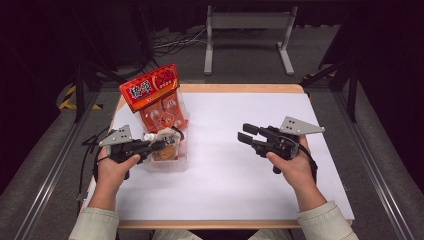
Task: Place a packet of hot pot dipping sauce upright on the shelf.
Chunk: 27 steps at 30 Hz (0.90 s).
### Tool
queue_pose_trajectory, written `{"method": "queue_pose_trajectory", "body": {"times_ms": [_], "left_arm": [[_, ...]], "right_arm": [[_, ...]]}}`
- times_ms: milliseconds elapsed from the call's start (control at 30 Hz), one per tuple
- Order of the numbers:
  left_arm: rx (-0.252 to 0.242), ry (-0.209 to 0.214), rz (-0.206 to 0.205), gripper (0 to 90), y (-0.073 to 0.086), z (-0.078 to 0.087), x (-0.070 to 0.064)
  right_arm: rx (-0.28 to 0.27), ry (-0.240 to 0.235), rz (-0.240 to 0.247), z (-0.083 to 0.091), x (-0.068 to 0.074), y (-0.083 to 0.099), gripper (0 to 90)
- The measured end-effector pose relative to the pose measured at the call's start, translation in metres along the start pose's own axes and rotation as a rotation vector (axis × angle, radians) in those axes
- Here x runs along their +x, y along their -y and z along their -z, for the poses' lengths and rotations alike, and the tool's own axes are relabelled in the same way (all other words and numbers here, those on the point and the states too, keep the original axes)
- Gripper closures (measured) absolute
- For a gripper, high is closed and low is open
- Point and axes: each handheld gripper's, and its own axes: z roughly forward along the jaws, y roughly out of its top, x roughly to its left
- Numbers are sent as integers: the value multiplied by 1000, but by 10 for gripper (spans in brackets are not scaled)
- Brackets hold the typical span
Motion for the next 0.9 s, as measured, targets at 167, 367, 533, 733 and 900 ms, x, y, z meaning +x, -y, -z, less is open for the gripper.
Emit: {"method": "queue_pose_trajectory", "body": {"times_ms": [167,367,533,733,900], "left_arm": [[20,3,7,868,3,-1,1],[88,-39,-3,858,6,-2,0],[84,-33,16,846,9,2,2],[79,-50,32,808,11,8,1],[54,-69,22,739,9,14,-1]], "right_arm": [[1,1,-6,-1,-1,1,598],[-2,3,-6,0,-2,1,587],[-1,7,-8,-1,-4,2,581],[-4,5,-7,-2,-4,3,570],[-7,11,-7,0,-5,4,559]]}}
